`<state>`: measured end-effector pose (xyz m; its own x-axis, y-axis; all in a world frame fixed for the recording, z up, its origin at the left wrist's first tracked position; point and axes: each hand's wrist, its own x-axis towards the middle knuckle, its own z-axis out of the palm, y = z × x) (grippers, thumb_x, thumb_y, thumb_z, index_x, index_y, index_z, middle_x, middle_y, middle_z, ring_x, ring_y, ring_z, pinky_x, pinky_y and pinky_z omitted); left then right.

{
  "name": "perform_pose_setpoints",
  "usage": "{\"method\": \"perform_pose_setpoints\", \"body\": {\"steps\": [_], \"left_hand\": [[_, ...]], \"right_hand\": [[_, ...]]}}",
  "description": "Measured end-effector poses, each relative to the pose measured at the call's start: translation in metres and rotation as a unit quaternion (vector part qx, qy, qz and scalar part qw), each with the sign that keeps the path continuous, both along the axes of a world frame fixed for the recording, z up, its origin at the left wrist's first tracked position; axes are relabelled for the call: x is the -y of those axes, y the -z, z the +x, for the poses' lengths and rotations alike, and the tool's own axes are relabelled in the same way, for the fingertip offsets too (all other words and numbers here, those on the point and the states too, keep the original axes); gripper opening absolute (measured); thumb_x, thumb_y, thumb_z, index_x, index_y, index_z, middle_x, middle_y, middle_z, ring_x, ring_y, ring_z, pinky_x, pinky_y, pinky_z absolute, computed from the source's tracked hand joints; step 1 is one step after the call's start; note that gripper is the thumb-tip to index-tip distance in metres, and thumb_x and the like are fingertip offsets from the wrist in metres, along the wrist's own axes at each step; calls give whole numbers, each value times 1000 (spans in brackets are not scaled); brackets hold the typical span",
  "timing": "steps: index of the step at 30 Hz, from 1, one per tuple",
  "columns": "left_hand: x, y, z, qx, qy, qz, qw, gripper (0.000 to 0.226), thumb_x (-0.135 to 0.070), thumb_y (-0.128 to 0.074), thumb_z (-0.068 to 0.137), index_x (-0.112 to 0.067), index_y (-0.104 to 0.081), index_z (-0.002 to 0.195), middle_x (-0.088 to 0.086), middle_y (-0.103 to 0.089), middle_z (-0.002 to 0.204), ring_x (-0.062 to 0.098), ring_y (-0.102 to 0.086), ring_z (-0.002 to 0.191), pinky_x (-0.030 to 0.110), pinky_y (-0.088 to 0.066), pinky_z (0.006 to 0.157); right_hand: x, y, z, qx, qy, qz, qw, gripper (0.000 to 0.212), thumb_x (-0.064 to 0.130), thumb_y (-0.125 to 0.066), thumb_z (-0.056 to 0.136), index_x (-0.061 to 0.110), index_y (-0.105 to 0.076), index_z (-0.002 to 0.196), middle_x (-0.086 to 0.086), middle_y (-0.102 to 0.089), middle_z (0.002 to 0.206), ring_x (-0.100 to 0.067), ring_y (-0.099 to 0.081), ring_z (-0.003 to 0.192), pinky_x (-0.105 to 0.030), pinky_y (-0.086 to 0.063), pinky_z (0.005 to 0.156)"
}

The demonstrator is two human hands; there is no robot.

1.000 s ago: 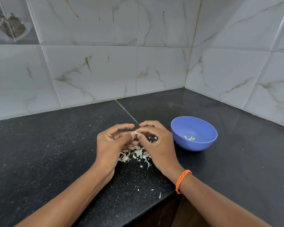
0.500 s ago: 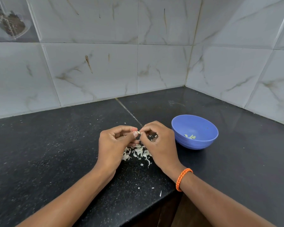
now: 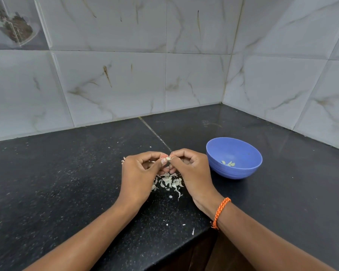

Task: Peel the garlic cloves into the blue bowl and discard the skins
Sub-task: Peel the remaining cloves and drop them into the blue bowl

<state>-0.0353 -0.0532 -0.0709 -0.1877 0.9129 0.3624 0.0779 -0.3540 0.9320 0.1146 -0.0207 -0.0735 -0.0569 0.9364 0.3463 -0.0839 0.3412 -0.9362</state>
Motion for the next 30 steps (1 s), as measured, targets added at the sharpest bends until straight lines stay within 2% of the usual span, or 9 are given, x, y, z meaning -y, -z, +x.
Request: {"method": "perform_pose_setpoints", "body": {"steps": [3,5,10,14,19,26,30], "left_hand": [[-1,0,-2,6,4,-7,1000,8,-10,-78,97,-11,-84,102,8,-83,87,29,-81,82,41,-67,83],[-2,-1,-3,15,6,-14,1000,8,-10,-78,97,-12,-84,101,9,-82,87,32,-81,81,45,-67,83],[-1,-1,-3,32,-31,-20,999,4,-12,-83,92,-12,-84,97,10,-81,82,34,-80,73,47,-66,78],[1,-2,0,3,-53,-15,998,3,-12,-85,91,-12,-85,89,7,-80,76,28,-80,70,48,-68,76],[1,-2,2,-24,-52,-6,998,12,-11,-81,94,-19,-87,88,3,-81,75,24,-81,73,48,-68,78],[3,-5,2,-18,-24,-12,999,12,-7,-80,95,-17,-87,96,1,-83,83,20,-83,81,45,-67,85],[4,-5,3,-42,-20,-9,999,10,-10,-83,94,-19,-87,96,-4,-83,84,15,-82,83,40,-67,85]], "right_hand": [[-1,1,2,-36,-33,-37,998,11,-5,-69,94,-1,-79,90,-16,-75,83,-20,-67,68,-28,-57,68],[-2,0,4,-22,-33,-30,999,10,-3,-70,95,1,-79,92,-14,-76,85,-17,-66,69,-28,-57,67],[-3,3,2,118,73,123,983,15,1,-74,91,14,-78,85,5,-74,89,-16,-68,79,-26,-53,69],[-2,6,0,174,130,184,959,14,6,-75,89,18,-74,83,9,-70,89,-19,-67,79,-26,-51,64],[-3,9,-3,227,169,230,931,6,22,-66,89,20,-70,84,13,-66,90,-15,-66,77,-38,-54,63],[-5,11,-2,227,175,234,929,6,17,-71,89,21,-69,85,13,-65,90,-14,-63,73,-45,-53,63],[-6,10,-1,220,167,230,933,5,25,-68,87,21,-69,84,12,-66,89,-14,-63,72,-45,-53,62]]}}
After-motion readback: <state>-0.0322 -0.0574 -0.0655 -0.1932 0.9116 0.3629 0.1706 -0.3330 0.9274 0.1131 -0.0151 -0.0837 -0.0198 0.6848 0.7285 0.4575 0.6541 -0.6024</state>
